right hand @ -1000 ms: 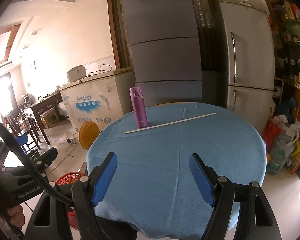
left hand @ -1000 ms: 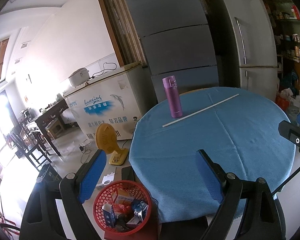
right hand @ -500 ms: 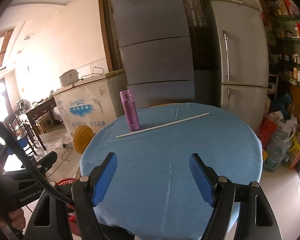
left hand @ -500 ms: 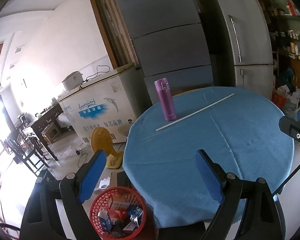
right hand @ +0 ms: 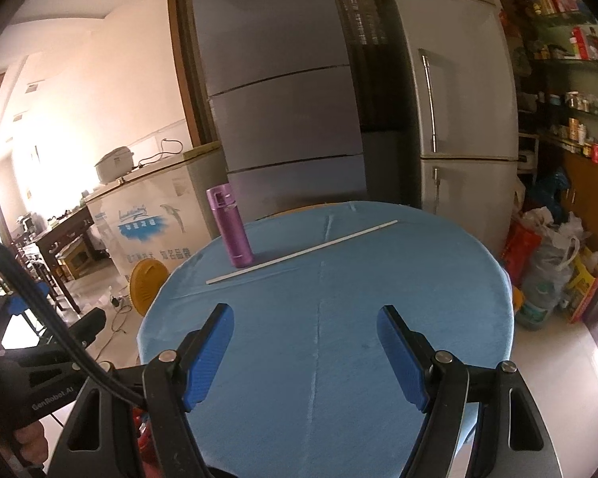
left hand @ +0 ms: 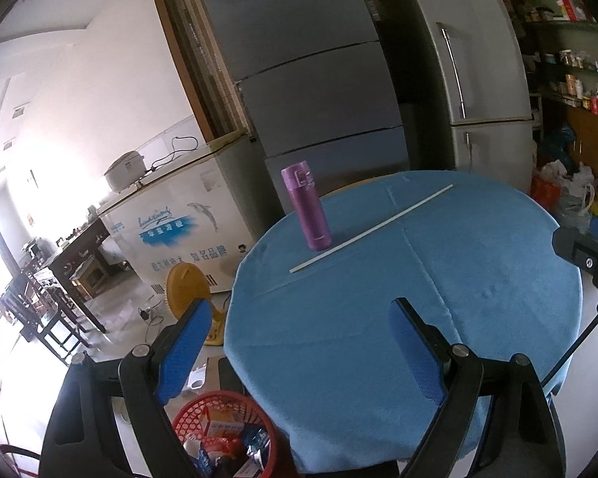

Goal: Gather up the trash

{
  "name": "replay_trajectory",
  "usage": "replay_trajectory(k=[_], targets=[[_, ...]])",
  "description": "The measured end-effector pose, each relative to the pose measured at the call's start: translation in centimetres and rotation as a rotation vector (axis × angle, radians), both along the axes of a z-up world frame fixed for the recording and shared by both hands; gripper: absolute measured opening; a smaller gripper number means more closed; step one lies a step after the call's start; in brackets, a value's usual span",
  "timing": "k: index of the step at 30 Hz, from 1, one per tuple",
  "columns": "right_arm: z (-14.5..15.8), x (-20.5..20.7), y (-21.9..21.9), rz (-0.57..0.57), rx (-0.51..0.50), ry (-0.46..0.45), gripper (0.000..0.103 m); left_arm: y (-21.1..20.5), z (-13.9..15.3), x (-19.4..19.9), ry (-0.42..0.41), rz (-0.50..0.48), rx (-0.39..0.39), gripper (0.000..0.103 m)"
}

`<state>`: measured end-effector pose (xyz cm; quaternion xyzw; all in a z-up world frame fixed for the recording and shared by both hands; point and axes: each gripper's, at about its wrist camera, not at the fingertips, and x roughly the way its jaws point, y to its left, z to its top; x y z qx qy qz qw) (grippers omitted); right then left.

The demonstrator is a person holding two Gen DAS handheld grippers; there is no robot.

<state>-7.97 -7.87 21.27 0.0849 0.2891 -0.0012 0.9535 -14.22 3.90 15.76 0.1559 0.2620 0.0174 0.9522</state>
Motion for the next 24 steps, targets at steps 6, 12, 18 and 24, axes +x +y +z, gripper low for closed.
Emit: replay_trajectory(k=[6, 12, 18, 24], targets=[[-0.2, 1.7, -0.6, -0.009, -0.005, 0.014, 0.078, -0.7, 0.3, 1.8, 0.000, -0.020, -0.005, 0.090], [-0.3, 3.1, -0.7, -0.008, -0.005, 0.021, 0.078, -0.9, 0.4, 3.4, 0.010, -0.028, -0.013, 0.090], [-0.6, 4.2, -0.9, -0.008, 0.003, 0.030, 0.078, -0.9, 0.3, 4.8, 0.029, -0.026, -0.035, 0.090], [-1.0, 5.7, -1.3, -0.006, 0.005, 0.046, 0.078, -1.1, 0.0, 6.0, 0.040, -0.029, -0.047, 0.090]])
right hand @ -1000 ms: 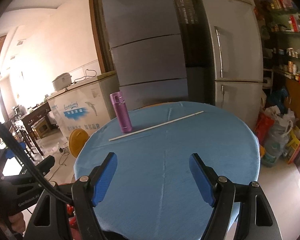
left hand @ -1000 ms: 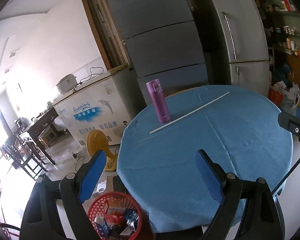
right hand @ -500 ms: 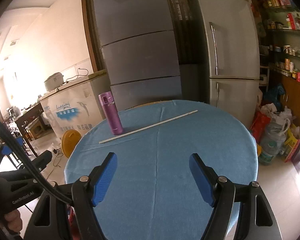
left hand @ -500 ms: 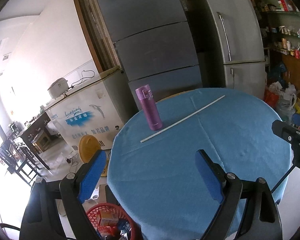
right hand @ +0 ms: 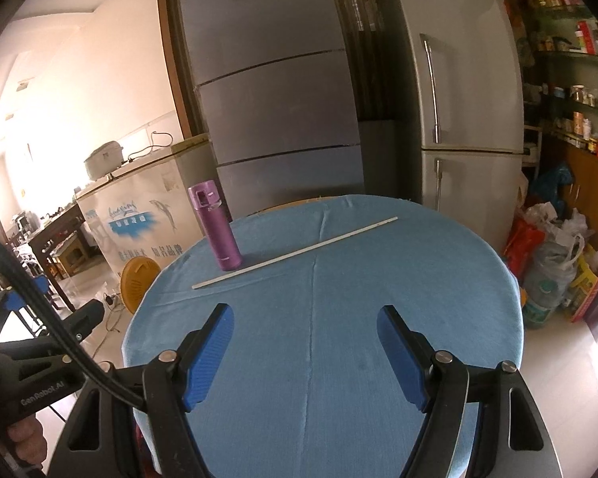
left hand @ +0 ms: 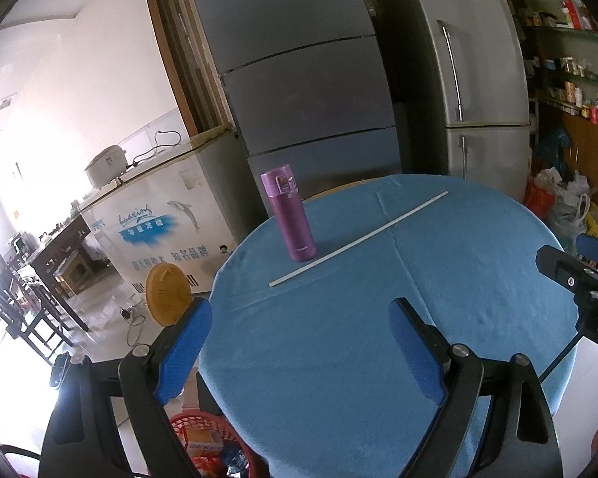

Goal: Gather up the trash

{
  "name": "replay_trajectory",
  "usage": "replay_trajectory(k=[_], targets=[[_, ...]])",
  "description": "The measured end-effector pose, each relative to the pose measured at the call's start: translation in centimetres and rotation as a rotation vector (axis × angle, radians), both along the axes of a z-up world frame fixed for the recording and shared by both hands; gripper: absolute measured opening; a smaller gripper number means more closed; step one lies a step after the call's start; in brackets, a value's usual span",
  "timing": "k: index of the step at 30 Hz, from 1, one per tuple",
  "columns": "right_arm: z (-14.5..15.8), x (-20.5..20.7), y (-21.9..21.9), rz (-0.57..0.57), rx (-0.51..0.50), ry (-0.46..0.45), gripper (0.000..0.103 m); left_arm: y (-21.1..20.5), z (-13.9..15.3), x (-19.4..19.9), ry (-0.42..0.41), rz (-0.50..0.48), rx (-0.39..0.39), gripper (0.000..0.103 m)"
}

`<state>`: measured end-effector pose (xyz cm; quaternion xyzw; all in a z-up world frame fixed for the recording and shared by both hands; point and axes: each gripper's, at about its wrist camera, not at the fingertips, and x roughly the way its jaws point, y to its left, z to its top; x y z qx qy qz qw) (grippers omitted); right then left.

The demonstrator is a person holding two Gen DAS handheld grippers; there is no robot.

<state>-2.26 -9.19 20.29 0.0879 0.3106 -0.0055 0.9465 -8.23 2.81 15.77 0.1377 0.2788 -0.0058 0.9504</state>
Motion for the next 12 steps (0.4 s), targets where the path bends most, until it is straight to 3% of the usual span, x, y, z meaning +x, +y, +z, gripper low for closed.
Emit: replay_trajectory(k=[7, 12], targets=[[-2.1, 2.5, -0.9, -0.020, 0.007, 0.041, 0.078, -0.5, -1.8, 2.4, 0.061, -0.018, -0.027, 0.090], [-7.6, 5.7, -3.1, -0.093, -0.017, 0.111, 0.078, -1.1, -7.0, 6.7, 0.196, -0.034, -0.067, 0.090]])
